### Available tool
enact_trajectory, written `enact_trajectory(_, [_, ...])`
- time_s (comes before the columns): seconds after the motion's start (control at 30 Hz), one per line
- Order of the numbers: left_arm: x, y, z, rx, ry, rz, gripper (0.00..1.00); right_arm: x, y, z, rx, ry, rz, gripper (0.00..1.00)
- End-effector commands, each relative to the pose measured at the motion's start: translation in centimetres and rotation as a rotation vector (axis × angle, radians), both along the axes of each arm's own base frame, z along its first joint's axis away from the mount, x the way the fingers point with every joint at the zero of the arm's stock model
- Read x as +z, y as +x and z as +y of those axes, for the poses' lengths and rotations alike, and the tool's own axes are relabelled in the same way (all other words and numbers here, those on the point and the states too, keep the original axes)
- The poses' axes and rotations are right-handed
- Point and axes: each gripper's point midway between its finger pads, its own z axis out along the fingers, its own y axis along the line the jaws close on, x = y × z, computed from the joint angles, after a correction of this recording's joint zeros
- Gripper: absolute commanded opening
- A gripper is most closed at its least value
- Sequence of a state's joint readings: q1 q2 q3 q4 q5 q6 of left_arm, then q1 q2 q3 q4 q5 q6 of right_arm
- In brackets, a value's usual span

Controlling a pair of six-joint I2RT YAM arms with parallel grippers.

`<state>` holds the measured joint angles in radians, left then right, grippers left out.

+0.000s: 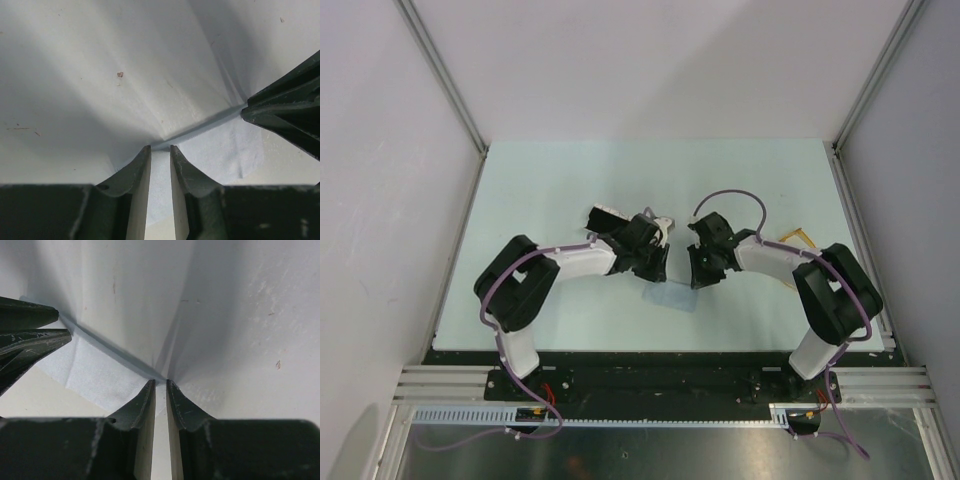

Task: Organize the sunglasses
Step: Move the folded cleaning cloth to the center of the board.

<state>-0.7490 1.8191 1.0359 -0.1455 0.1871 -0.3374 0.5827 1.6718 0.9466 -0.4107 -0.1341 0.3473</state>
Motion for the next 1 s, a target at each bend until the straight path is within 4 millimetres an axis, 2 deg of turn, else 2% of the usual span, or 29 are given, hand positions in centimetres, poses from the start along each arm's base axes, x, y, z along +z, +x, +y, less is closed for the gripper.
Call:
enact_trajectory(0.0, [-0.6, 0.7, -0.1, 0.000, 0.034, -0.009, 0.27, -0.1, 1.8, -0.5, -0.042, -0.005, -0.027, 0.20])
enact_trajectory(0.23, [-1.4, 1.0, 0.1, 0.020, 0.065, 0.004, 0.28, -0.5, 2.1, -0.8, -0.055, 0.005, -0.017, 0.20])
enact_trajectory(0.4, [-1.5, 1.7, 0.5, 0.043, 0.088, 0.003, 0.29, 0.2, 2.7, -0.7, -0.065, 0.030, -0.039, 0.20])
enact_trajectory(0.53, [0.0, 2.7, 0.4, 0.054, 0.064, -0.026, 0.30, 1.5, 3.3, -0.1, -0.067, 0.068, -0.065, 0.22])
enact_trajectory(0.7, [2.6, 4.2, 0.3, 0.066, 0.036, -0.083, 0.37, 3.7, 4.0, 0.4, -0.063, 0.102, -0.115, 0.28])
enact_trajectory(0.8, [4.5, 5.5, 0.7, 0.102, 0.023, -0.130, 0.43, 5.3, 4.7, 0.8, -0.065, 0.129, -0.162, 0.36])
enact_trajectory(0.83, [4.8, 5.9, 1.0, 0.116, 0.026, -0.142, 0.44, 5.7, 4.9, 0.9, -0.067, 0.136, -0.175, 0.41])
enact_trajectory(0.97, [7.4, 8.2, 2.8, 0.198, -0.004, -0.188, 0.50, 7.4, 5.9, 1.6, -0.071, 0.173, -0.239, 0.53])
